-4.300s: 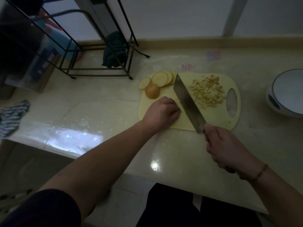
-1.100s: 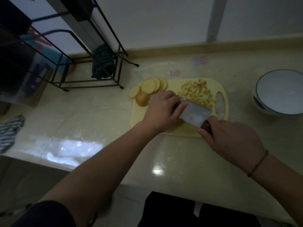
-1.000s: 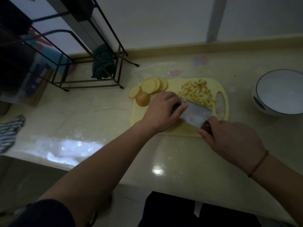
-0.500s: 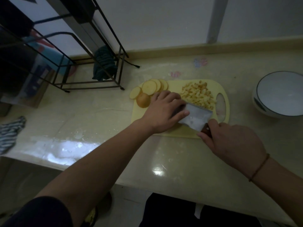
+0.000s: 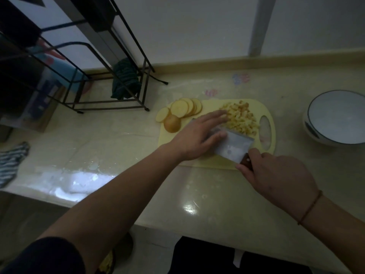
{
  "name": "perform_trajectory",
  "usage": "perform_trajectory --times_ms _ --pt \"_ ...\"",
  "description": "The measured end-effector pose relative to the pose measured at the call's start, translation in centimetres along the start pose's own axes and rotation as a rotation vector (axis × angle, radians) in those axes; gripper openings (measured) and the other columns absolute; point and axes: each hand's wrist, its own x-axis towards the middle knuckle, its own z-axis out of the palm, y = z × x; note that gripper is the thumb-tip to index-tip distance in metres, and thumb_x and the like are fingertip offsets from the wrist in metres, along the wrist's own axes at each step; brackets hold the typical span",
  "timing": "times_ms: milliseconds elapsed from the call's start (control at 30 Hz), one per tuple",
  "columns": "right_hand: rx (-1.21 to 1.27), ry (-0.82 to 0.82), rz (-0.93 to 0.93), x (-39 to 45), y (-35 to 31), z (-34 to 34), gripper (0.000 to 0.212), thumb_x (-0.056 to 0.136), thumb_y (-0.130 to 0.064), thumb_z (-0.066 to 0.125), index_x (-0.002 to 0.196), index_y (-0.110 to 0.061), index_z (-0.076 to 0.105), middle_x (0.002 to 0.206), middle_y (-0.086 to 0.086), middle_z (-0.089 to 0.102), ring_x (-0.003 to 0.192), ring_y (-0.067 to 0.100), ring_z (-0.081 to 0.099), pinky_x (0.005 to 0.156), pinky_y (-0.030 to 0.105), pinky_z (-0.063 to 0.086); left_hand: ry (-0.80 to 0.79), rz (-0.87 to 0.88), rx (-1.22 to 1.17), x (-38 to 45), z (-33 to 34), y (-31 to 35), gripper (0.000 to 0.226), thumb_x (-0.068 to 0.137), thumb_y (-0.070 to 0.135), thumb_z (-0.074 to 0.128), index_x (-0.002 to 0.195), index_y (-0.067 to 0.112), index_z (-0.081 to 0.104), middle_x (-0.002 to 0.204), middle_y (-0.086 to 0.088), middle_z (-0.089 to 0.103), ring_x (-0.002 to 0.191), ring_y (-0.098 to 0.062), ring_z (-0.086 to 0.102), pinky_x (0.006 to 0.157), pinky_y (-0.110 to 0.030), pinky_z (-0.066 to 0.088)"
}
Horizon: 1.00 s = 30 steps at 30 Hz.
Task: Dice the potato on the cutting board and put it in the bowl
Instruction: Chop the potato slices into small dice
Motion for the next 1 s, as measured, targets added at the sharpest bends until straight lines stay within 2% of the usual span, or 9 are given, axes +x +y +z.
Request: perform_trajectory --times_ms 67,133,200,267,433,633,733,867,1000 --pt "-0.001 0.007 -0.005 -0.1 0.2 0.1 0.048 0.092 -0.051 0.033 0.073 -0.011 0.051 0.048 0.007 0.045 0.030 0.025 0.041 0.042 0.024 0.021 0.096 -0.072 -0.005 1.0 -1.0 -1.0 0.040 0.101 0.028 0.052 0.135 0.008 0.059 0.146 -0.009 0.052 0.137 -0.022 0.046 0.113 -0.031 0.034" --pt "-0.006 0.017 -0.007 -0.1 0.4 0.0 0.048 0.092 -0.051 0.034 0.072 -0.011 0.051 0.047 0.007 0.044 0.030 0.024 0.040 0.042 0.025 0.021 0.177 -0.180 0.092 2.5 -2.6 -2.7 0.036 0.093 0.019 0.059 0.127 0.005 0.065 0.135 -0.014 0.060 0.129 -0.031 0.053 0.111 -0.039 0.040" --pt "-0.002 0.027 0.003 -0.1 0.5 -0.1 0.048 0.090 -0.050 0.035 0.071 -0.010 0.052 0.046 0.008 0.045 0.029 0.025 0.041 0.042 0.024 0.021 0.088 -0.301 0.238 3.8 -4.4 -3.9 0.039 0.089 0.019 0.066 0.126 0.008 0.065 0.134 -0.012 0.060 0.129 -0.033 0.050 0.110 -0.036 0.035" --pt "0.006 0.027 0.007 -0.1 0.6 -0.1 0.048 0.089 -0.049 0.035 0.072 -0.008 0.055 0.046 0.009 0.047 0.029 0.026 0.043 0.042 0.024 0.022 -0.037 -0.350 0.378 4.8 -5.5 -4.8 0.047 0.087 0.026 0.069 0.132 0.014 0.062 0.138 -0.010 0.057 0.131 -0.032 0.046 0.108 -0.035 0.032" --pt "-0.003 0.031 0.007 -0.2 0.5 0.0 0.049 0.088 -0.049 0.036 0.074 -0.008 0.058 0.047 0.010 0.049 0.029 0.027 0.044 0.041 0.024 0.021 -0.222 -0.518 0.487 7.0 -5.6 -5.4 0.057 0.089 0.043 0.063 0.140 0.019 0.053 0.137 -0.008 0.053 0.126 -0.030 0.049 0.097 -0.039 0.044" --pt "0.001 0.028 -0.001 -0.5 0.9 0.0 0.047 0.089 -0.049 0.035 0.072 -0.010 0.057 0.047 0.009 0.049 0.029 0.027 0.044 0.041 0.024 0.022 -0.328 -0.399 0.548 8.1 -5.5 -4.9 0.060 0.080 0.042 0.074 0.134 0.019 0.058 0.121 -0.008 0.056 0.113 -0.030 0.055 0.090 -0.036 0.047" --pt "0.002 0.019 0.009 -0.6 1.2 -0.1 0.047 0.089 -0.050 0.035 0.072 -0.011 0.055 0.047 0.009 0.050 0.029 0.027 0.045 0.042 0.025 0.020 -0.287 -0.350 0.496 8.0 -5.7 -4.9 0.054 0.080 0.036 0.073 0.129 0.015 0.062 0.117 -0.010 0.058 0.108 -0.030 0.057 0.087 -0.035 0.048" --pt "-0.001 0.009 0.012 -1.0 1.4 0.0 0.048 0.090 -0.051 0.035 0.073 -0.011 0.057 0.047 0.007 0.050 0.029 0.026 0.043 0.043 0.024 0.018 -0.153 -0.323 0.357 7.4 -5.6 -5.1 0.057 0.083 0.035 0.073 0.133 0.014 0.057 0.124 -0.009 0.058 0.110 -0.028 0.056 0.085 -0.031 0.043" --pt "0.019 -0.016 0.006 -1.4 1.4 0.3 0.050 0.091 -0.053 0.034 0.078 -0.011 0.058 0.048 0.006 0.051 0.029 0.026 0.044 0.041 0.023 0.019 -0.200 -0.266 0.407 7.1 -5.1 -4.9 0.057 0.088 0.032 0.070 0.138 0.013 0.049 0.135 -0.010 0.049 0.106 -0.033 0.058 0.081 -0.036 0.046"
